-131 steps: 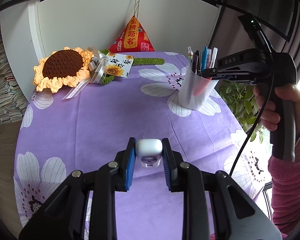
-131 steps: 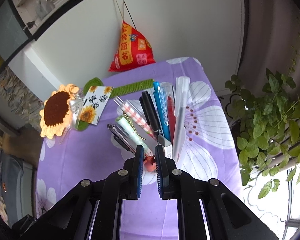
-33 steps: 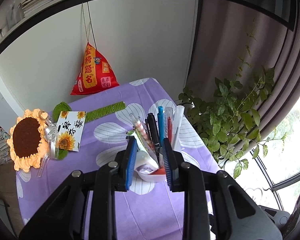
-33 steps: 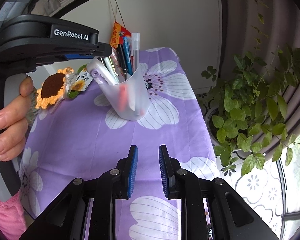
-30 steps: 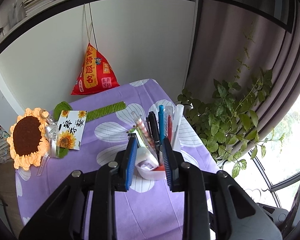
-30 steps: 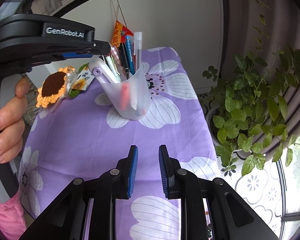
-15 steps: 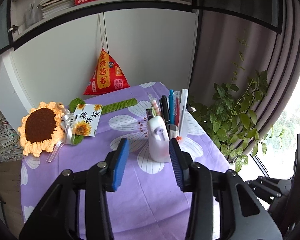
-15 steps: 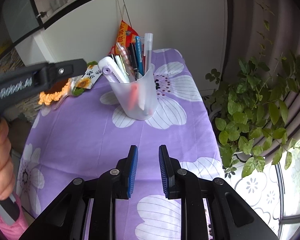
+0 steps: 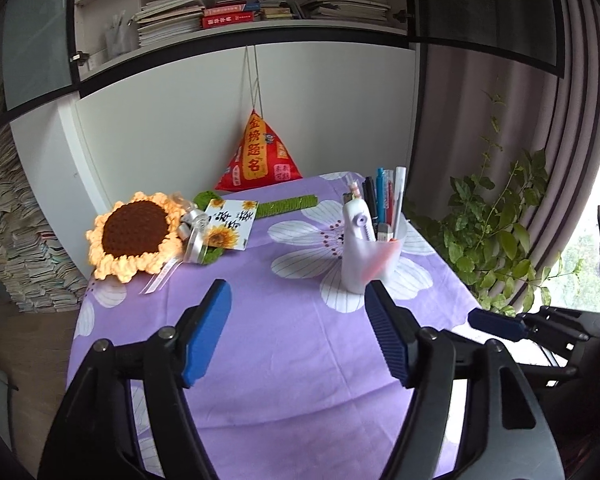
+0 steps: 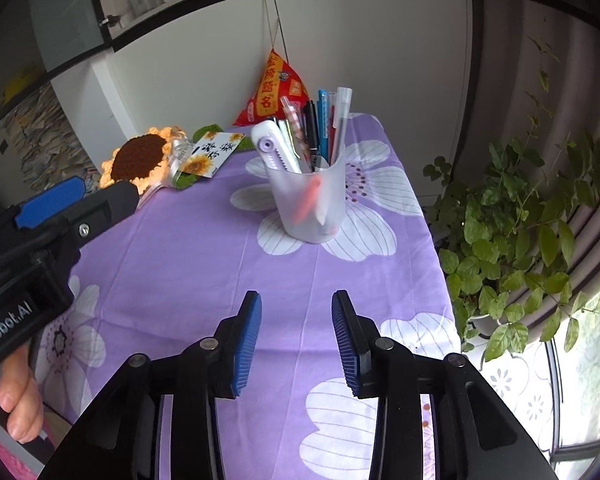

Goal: Organize stationery

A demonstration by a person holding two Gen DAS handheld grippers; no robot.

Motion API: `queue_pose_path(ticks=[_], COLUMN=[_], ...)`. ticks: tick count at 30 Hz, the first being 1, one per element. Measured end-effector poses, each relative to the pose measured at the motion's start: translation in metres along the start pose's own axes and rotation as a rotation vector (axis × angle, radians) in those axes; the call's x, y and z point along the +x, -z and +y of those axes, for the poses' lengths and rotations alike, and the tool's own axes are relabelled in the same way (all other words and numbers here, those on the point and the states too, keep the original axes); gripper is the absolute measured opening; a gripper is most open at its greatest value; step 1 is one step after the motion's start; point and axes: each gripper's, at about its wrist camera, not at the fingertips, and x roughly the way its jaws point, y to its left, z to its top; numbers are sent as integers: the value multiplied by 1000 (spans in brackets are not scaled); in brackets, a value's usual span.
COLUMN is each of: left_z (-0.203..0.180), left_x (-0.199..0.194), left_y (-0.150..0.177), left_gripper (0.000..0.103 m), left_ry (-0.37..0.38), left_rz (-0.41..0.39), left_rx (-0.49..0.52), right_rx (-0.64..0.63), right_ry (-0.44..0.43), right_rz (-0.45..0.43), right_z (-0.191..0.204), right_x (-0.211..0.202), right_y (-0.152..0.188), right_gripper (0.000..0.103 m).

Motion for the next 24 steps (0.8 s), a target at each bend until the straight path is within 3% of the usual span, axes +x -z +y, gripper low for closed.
queue_pose_path(ticks=[7, 13, 24], left_z=[6, 11, 24], left_x=[-23, -55, -111], left_y=[14, 23, 49], left_gripper=[72, 80, 94], left_ry=[-15, -39, -92], left_rz=[-18, -74, -144], left_rx=[-22, -48, -92], right_rx=[-26, -53, -75], right_ry=[10, 8, -2], right_rz=[-27, -96, -198], right_z=[14, 29, 50], right_x=[-20, -52, -104], right_y=[7, 13, 33], right_gripper=[37, 43, 43])
